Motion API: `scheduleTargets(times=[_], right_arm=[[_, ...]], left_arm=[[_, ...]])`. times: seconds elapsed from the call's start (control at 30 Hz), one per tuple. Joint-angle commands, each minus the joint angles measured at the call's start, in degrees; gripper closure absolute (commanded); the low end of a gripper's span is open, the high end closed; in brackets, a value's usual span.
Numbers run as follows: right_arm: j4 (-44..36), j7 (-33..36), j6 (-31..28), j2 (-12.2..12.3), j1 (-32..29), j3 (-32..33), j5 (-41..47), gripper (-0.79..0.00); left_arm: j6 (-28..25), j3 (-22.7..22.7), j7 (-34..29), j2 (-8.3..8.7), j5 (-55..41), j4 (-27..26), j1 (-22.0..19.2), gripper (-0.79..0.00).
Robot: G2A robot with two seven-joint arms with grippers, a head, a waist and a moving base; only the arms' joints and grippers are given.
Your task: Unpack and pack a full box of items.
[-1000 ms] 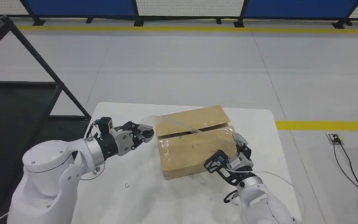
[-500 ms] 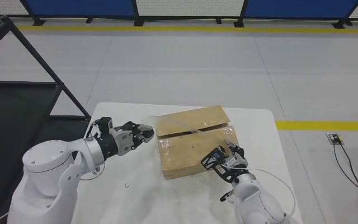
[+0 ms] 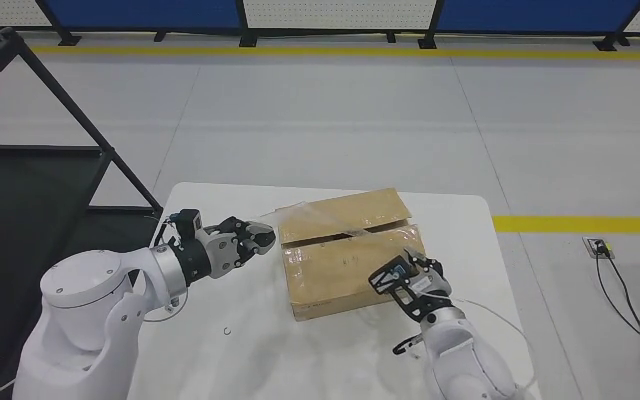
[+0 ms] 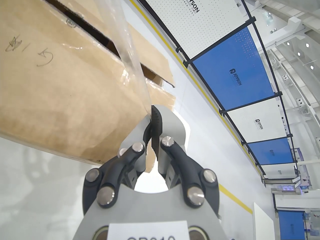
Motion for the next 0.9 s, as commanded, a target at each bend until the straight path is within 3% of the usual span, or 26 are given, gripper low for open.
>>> scheduleTargets(times=[0.0, 0.1, 0.17, 0.27, 0.4, 0.53, 0.87], right_arm=[[-3.2, 1.6, -3.0, 0.0, -0.5, 1.4, 0.8, 0.0], [-8.1, 4.7, -10.3, 0.3, -0.3, 4.8, 4.5, 0.0], [-11.0, 8.0, -19.9, 0.6, 0.5, 7.3, 11.1, 0.0], [-13.3, 15.3, -29.6, 0.9, 2.5, 11.1, 17.9, 0.0], [-14.5, 24.8, -35.1, 0.9, 6.5, 14.2, 28.8, 0.0], [-12.9, 35.3, -37.7, 0.8, 11.6, 14.6, 36.9, 0.0], [-12.9, 35.3, -37.7, 0.8, 11.6, 14.6, 36.9, 0.0]], left_arm=[[-1.7, -0.4, 0.5, 0.05, -0.7, -0.5, 1.0, 0.0], [-1.6, -1.3, 0.1, 0.29, -1.8, -1.0, 1.5, 0.0], [-1.2, -1.9, -0.5, 0.5, -2.6, -1.2, 1.5, 0.0], [-0.8, -2.7, -1.3, 0.86, -2.9, -1.3, 1.7, 0.0], [0.2, -3.4, -2.9, 1.46, -3.1, -1.4, 1.9, 0.0], [0.3, -3.4, -5.7, 2.44, -1.7, -1.4, 2.5, 0.0], [0.3, -3.3, -6.9, 2.84, -0.8, -1.6, 2.7, 0.0]])
